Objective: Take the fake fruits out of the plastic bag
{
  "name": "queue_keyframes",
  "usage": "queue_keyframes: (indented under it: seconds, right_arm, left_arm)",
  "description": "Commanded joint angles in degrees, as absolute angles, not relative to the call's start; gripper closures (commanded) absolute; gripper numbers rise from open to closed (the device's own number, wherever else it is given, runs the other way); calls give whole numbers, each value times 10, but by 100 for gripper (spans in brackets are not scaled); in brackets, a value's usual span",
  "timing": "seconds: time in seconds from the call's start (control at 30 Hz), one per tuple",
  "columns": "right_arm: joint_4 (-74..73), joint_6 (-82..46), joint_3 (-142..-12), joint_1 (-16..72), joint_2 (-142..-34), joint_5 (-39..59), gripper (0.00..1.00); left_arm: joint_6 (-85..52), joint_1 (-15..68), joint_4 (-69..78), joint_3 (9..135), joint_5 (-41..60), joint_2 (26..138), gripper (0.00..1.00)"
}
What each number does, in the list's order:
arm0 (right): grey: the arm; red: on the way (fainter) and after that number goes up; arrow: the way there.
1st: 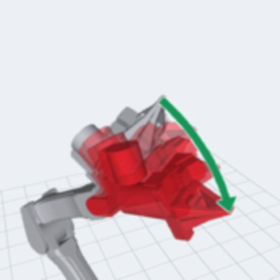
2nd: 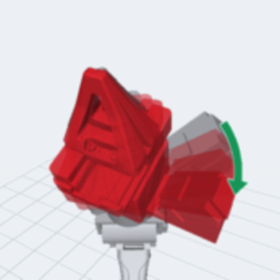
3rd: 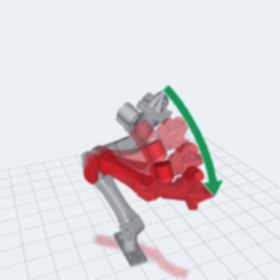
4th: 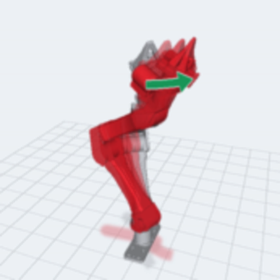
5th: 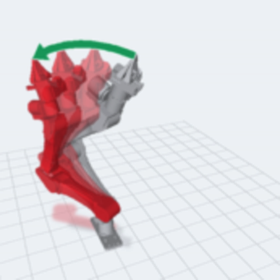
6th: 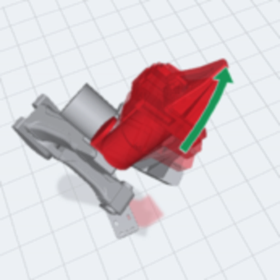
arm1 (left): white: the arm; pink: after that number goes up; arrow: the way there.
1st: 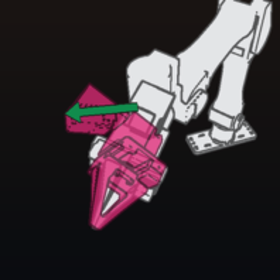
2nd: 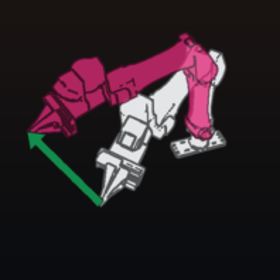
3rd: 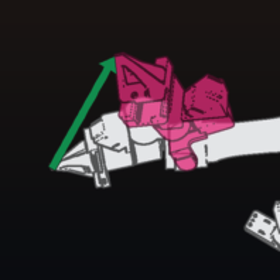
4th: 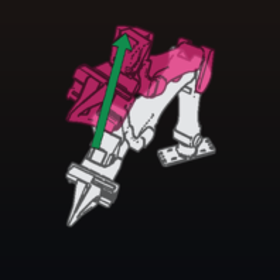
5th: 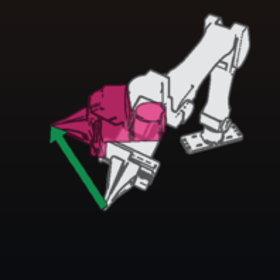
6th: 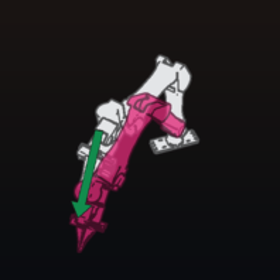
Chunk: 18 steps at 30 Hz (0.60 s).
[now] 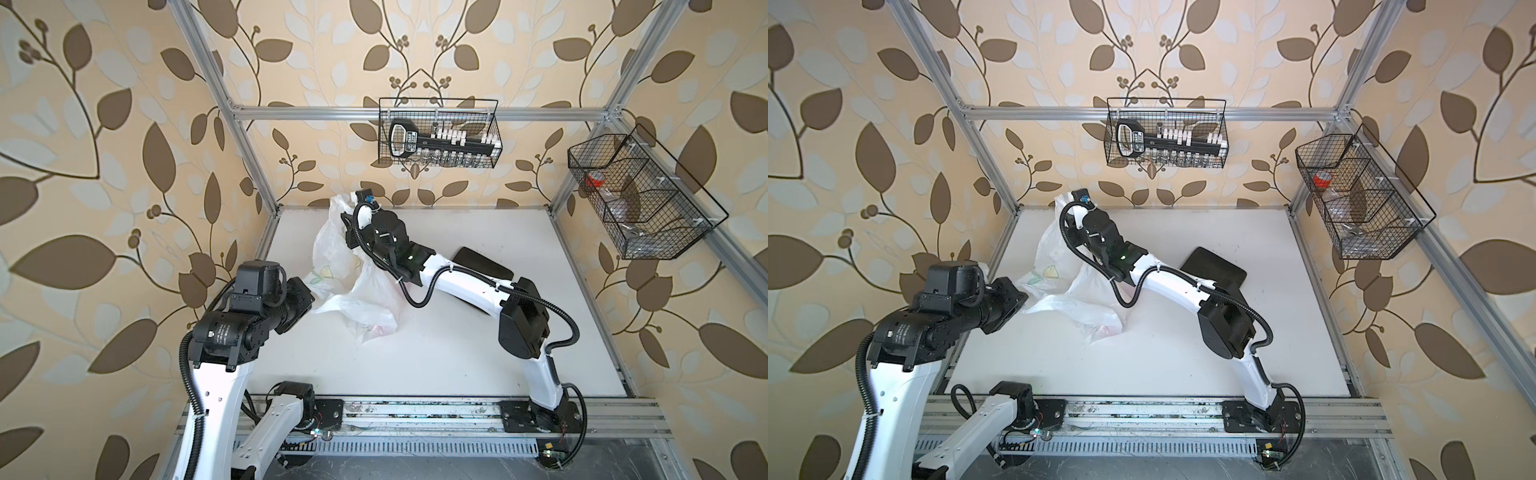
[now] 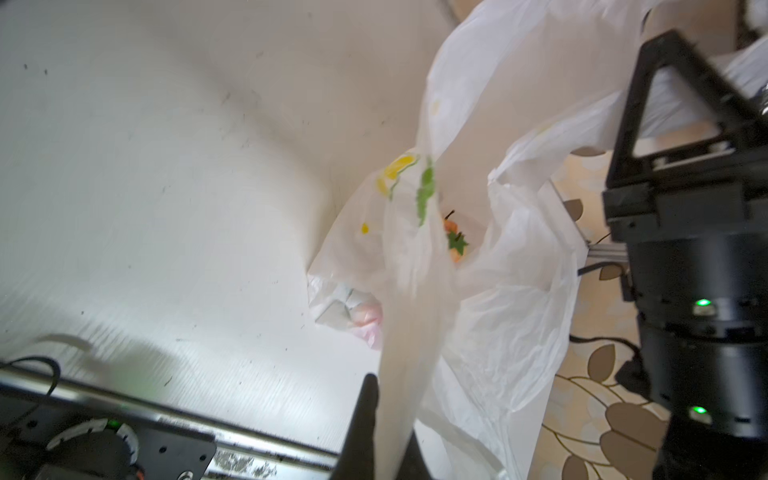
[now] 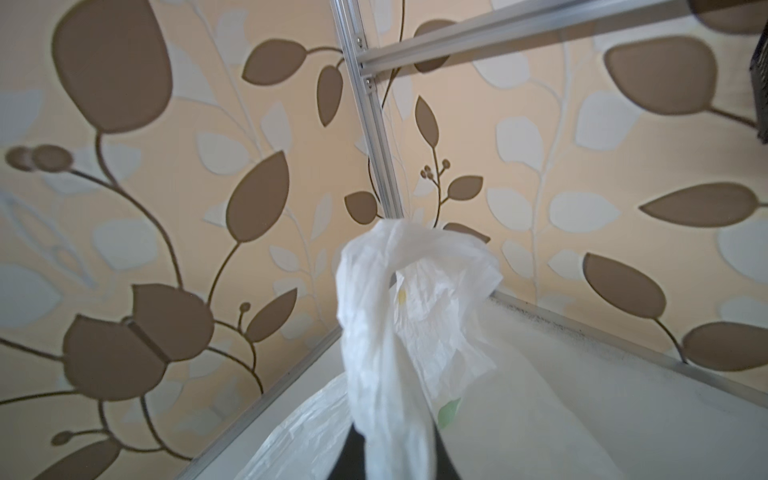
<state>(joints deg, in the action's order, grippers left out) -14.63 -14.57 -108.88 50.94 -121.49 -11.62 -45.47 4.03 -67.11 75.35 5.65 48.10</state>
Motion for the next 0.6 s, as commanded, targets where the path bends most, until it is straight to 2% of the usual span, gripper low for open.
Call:
queue_keyframes:
  seconds: [0.0, 0.2, 0.33, 0.43, 0.57]
  right_arm:
    - [-218, -157, -1123, 500, -1195, -112, 89]
    - [-225, -206, -1260, 455, -1259, -51, 90]
    - [-256, -235, -1281, 427, -1278, -43, 91]
    - [-284, -240, -1204, 412, -1247, -39, 93]
    - [-327, -228, -1015, 400, -1159, -17, 93]
  left_arm:
    - [-424, 36, -580, 813, -28, 534, 100]
    - [-343, 36, -496, 948, -93, 644, 100]
    - [-295, 35, -464, 1019, -99, 706, 100]
    - [-283, 35, -426, 1010, -64, 716, 100]
    - [-299, 37, -375, 930, 45, 678, 100]
